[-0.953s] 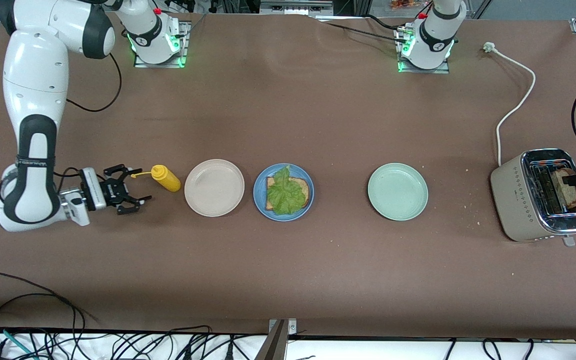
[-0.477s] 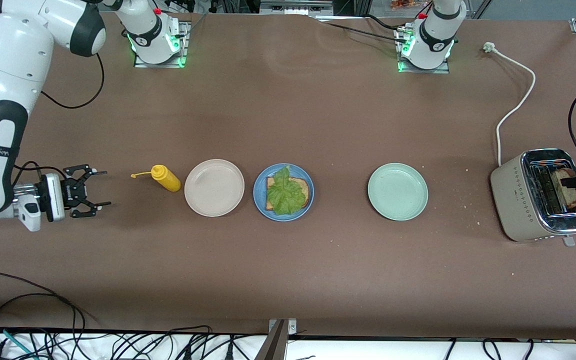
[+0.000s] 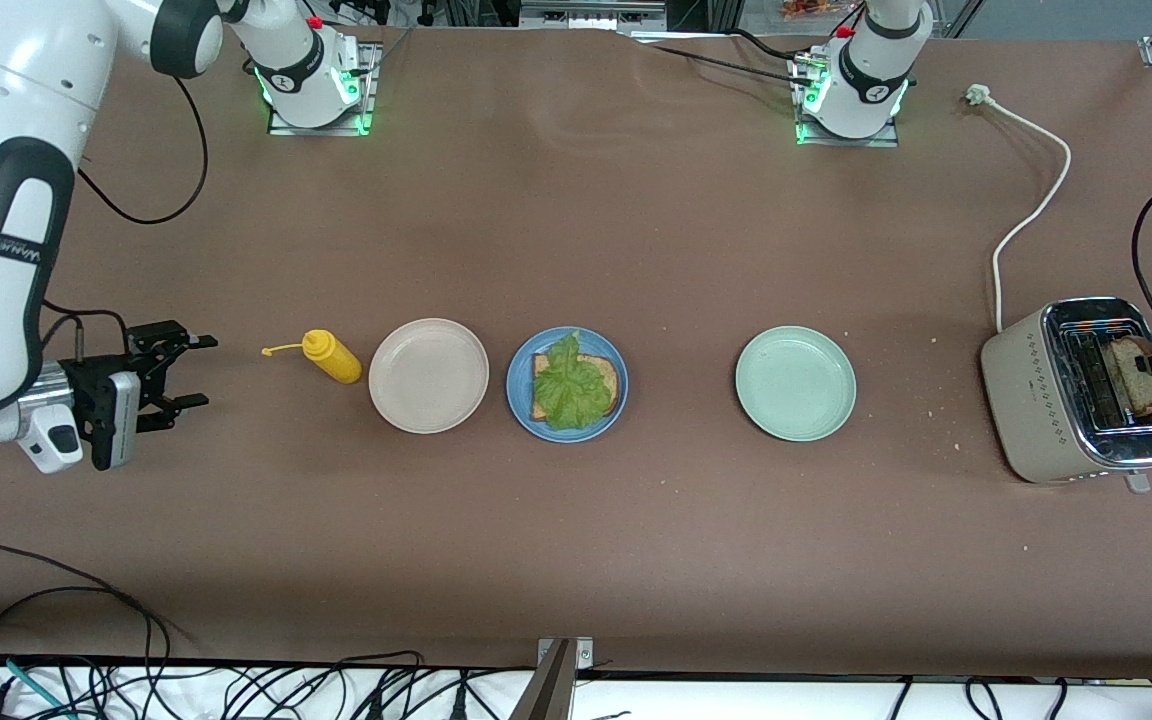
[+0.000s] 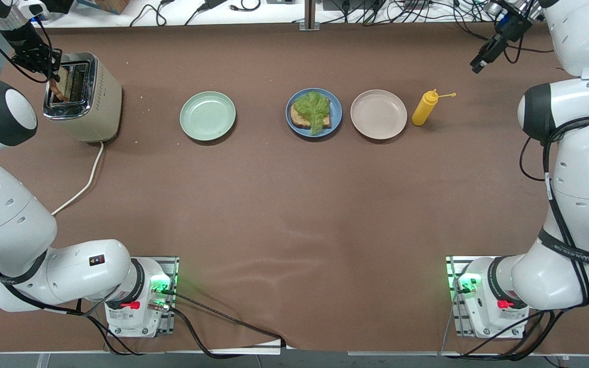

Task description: Make sandwich in blue plate with both arms

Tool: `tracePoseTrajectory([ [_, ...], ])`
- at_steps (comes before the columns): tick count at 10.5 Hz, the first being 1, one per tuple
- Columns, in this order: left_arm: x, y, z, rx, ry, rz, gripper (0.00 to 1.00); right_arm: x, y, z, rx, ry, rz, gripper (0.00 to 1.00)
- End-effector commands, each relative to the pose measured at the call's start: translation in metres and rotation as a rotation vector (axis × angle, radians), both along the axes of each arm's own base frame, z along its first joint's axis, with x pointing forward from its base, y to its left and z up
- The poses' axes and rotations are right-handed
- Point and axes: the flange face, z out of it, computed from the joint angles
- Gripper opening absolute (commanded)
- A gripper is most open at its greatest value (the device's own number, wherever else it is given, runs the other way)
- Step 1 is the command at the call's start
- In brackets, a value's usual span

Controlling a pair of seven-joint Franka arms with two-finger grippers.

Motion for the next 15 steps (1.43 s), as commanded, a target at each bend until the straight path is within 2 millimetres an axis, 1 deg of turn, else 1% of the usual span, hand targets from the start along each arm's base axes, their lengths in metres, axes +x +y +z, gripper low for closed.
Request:
tracePoseTrajectory([
  [1, 0.003, 0.002, 0.004, 0.020, -0.004, -0.025, 0.00, -0.002, 0.024, 0.044, -0.280, 0.119, -0.181, 1.00],
  [2, 0.004, 0.000, 0.008, 0.019, -0.007, -0.031, 0.00, -0.008, 0.026, 0.071, -0.376, 0.144, -0.278, 1.00],
  [3, 0.003, -0.001, 0.017, 0.011, -0.013, -0.054, 0.00, -0.019, 0.038, 0.095, -0.488, 0.190, -0.330, 1.00],
  [4, 0.001, -0.002, 0.030, 0.009, -0.026, -0.072, 0.00, -0.030, 0.046, 0.120, -0.603, 0.214, -0.384, 1.00],
  [5, -0.001, -0.007, 0.048, 0.010, -0.041, -0.078, 0.00, -0.039, 0.047, 0.150, -0.667, 0.190, -0.423, 1.00],
  [6, -0.004, -0.013, 0.066, 0.012, -0.051, -0.083, 0.00, -0.053, 0.044, 0.176, -0.719, 0.203, -0.468, 1.00],
  [7, -0.009, -0.019, 0.084, 0.009, -0.053, -0.085, 0.00, -0.065, 0.046, 0.198, -0.793, 0.205, -0.508, 1.00],
  [8, -0.015, -0.022, 0.101, 0.005, -0.055, -0.091, 0.00, -0.076, 0.055, 0.221, -0.866, 0.171, -0.504, 1.00],
  [9, -0.021, -0.025, 0.117, -0.003, -0.064, -0.110, 0.00, -0.083, 0.061, 0.232, -0.926, 0.146, -0.501, 1.00],
  [10, -0.029, -0.029, 0.135, -0.014, -0.065, -0.108, 0.00, -0.086, 0.061, 0.233, -0.934, 0.137, -0.539, 1.00],
  [11, -0.035, -0.036, 0.149, -0.017, -0.073, -0.113, 0.00, -0.085, 0.060, 0.234, -0.912, 0.091, -0.553, 1.00],
  [12, -0.031, -0.049, 0.153, -0.022, -0.079, -0.137, 0.00, -0.089, 0.071, 0.231, -0.896, 0.074, -0.546, 1.00],
  [13, -0.028, -0.057, 0.153, -0.026, -0.080, -0.149, 0.00, -0.093, 0.069, 0.233, -0.898, 0.074, -0.593, 1.00],
  [14, -0.024, -0.067, 0.153, -0.033, -0.085, -0.163, 0.00, -0.098, 0.079, 0.232, -0.895, 0.074, -0.608, 1.00],
  [15, -0.020, -0.080, 0.153, -0.040, -0.087, -0.183, 0.00, -0.107, 0.088, 0.231, -0.866, 0.068, -0.629, 1.00],
])
